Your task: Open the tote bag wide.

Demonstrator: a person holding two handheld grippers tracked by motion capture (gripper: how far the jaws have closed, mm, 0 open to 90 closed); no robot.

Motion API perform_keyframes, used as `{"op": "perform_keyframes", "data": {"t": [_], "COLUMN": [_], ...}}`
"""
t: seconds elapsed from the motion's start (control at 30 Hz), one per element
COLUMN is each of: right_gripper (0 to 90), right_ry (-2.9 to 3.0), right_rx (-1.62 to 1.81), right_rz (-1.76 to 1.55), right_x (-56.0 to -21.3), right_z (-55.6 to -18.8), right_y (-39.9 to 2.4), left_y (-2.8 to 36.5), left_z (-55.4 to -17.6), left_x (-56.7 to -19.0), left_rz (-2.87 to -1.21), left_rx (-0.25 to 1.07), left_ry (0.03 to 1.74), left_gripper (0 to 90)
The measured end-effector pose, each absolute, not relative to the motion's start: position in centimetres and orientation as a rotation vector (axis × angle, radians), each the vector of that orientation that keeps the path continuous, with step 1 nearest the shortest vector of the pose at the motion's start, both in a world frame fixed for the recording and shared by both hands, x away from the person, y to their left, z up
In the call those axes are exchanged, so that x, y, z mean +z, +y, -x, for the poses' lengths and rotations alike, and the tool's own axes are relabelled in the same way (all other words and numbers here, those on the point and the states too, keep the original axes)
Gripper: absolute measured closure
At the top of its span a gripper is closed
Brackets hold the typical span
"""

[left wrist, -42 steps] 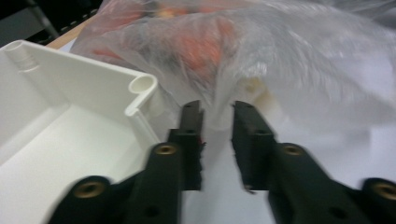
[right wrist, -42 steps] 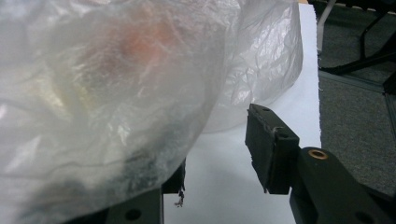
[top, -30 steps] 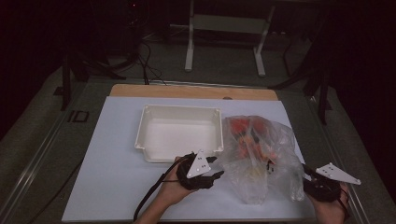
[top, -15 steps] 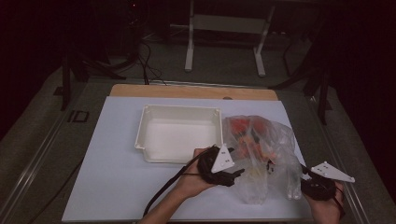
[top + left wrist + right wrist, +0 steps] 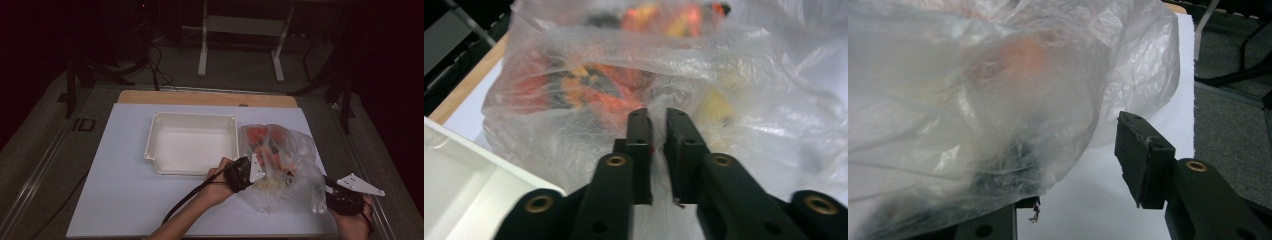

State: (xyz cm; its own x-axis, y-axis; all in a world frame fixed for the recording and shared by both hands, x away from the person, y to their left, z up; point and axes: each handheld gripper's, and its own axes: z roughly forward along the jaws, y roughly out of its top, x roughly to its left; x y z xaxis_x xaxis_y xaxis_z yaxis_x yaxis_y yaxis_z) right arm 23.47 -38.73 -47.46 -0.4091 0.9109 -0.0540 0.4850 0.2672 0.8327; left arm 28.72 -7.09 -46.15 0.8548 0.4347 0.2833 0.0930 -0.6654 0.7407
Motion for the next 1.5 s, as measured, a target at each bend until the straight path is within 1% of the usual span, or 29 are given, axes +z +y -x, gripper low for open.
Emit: {"op": "perform_keyframes", "data": {"t": [0.13, 0.27, 0.43, 0.63, 0.9, 1.17, 1.37, 1.43, 1.47, 1.5], "right_gripper": [56.4, 56.3, 56.2, 56.2, 53.3, 51.2, 45.7, 45.7, 40.0, 38.1], "right_ry": [1.999, 1.994, 1.965, 1.944, 1.944, 1.931, 1.985, 2.0, 2.023, 2.03], "right_rx": [1.024, 1.008, 0.999, 0.999, 1.016, 1.043, 1.088, 1.089, 1.105, 1.116], "right_rz": [-1.257, -1.264, -1.284, -1.284, -1.254, -1.219, -1.167, -1.152, -1.137, -1.137], "right_x": [-47.4, -47.2, -46.9, -46.1, -45.2, -43.7, -43.1, -43.1, -43.2, -43.2], "right_z": [-23.3, -23.1, -22.6, -22.1, -21.9, -21.8, -22.1, -22.2, -22.6, -22.7], "right_y": [-38.9, -39.3, -40.1, -40.8, -40.4, -39.7, -38.1, -37.8, -36.9, -36.5], "left_y": [-5.6, -4.6, -3.1, -1.7, -0.8, -0.8, -1.2, -1.2, -1.4, -1.4], "left_z": [-29.2, -29.5, -30.0, -30.8, -31.8, -31.9, -31.8, -31.8, -31.8, -31.8], "left_x": [-45.1, -44.6, -43.7, -43.2, -43.2, -43.3, -43.5, -43.5, -43.6, -43.6], "left_rz": [-2.164, -2.118, -2.047, -2.0, -1.987, -1.993, -2.002, -2.002, -2.002, -2.004], "left_rx": [0.504, 0.477, 0.459, 0.456, 0.467, 0.484, 0.489, 0.489, 0.494, 0.494], "left_ry": [0.439, 0.469, 0.512, 0.569, 0.621, 0.622, 0.618, 0.618, 0.619, 0.618], "left_gripper": [84.8, 84.3, 84.3, 85.0, 87.1, 89.6, 89.6, 89.6, 89.6, 89.5]}}
